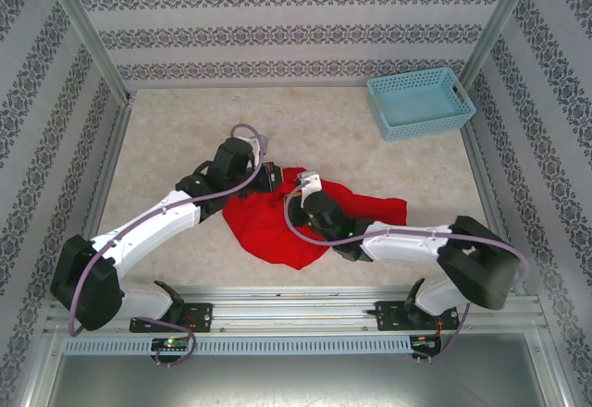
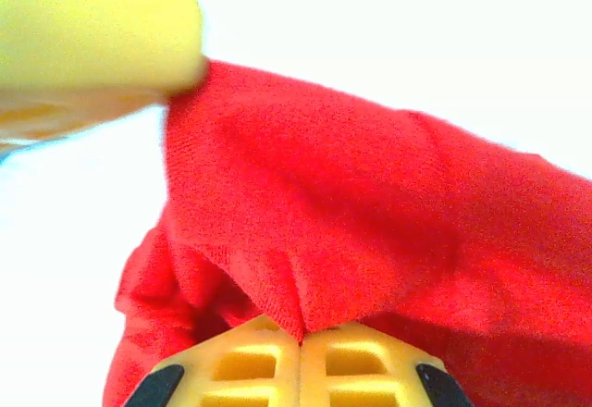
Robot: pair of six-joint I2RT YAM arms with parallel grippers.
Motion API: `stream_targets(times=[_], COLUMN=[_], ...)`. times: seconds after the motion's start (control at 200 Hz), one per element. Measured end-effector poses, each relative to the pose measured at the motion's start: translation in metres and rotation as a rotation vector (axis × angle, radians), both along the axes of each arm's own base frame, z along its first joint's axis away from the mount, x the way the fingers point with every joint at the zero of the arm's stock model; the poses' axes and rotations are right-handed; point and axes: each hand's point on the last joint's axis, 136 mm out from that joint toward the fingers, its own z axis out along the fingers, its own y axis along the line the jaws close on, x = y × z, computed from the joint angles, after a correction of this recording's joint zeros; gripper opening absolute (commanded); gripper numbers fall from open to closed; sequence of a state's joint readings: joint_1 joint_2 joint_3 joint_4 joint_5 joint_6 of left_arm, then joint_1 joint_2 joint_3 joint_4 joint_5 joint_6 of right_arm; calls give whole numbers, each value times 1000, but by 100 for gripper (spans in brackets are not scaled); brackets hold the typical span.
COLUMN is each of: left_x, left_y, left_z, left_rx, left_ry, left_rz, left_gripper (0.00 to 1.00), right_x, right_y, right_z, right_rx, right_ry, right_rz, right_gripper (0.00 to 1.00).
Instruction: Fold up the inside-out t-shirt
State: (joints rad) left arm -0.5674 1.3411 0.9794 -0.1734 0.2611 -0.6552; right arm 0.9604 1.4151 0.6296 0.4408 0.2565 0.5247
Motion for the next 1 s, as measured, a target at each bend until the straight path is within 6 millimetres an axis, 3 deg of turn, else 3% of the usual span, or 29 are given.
stream_targets(times=[0.105,0.26,0.305,0.345,0.39,0.505,0.605,0.699,0.839,0.914,0.999], left_x=[18,37,36,32,20,-24,-47,-59,-63,-58,-50], left_y=[8,12,15,20,25,33,30,14,-3,-5,-8], left_z=[-13,-47,-54,-58,-57,-36,-17,-25,-73,-94,-102], left_rx=[36,139,173,206,230,224,182,180,261,307,332], left_ry=[19,107,119,120,99,12,-55,-62,35,77,90], left_rz=[31,44,47,57,59,33,-5,-64,-121,-119,-109], left_gripper=[1,18,30,44,52,56,62,62,57,48,38], right_x=[-9,-22,-26,-28,-28,-25,-23,-25,-29,-32,-36], right_y=[-4,-9,-10,-11,-13,-20,-24,-23,-19,-16,-13], right_z=[20,25,24,23,24,24,23,23,23,24,26], right_rx=[56,96,100,107,119,155,170,178,186,189,190], right_ry=[-5,23,37,50,60,86,103,114,122,121,116], right_rz=[19,55,64,70,69,58,51,64,92,109,130], right_gripper=[0,0,0,0,0,0,0,0,0,0,0])
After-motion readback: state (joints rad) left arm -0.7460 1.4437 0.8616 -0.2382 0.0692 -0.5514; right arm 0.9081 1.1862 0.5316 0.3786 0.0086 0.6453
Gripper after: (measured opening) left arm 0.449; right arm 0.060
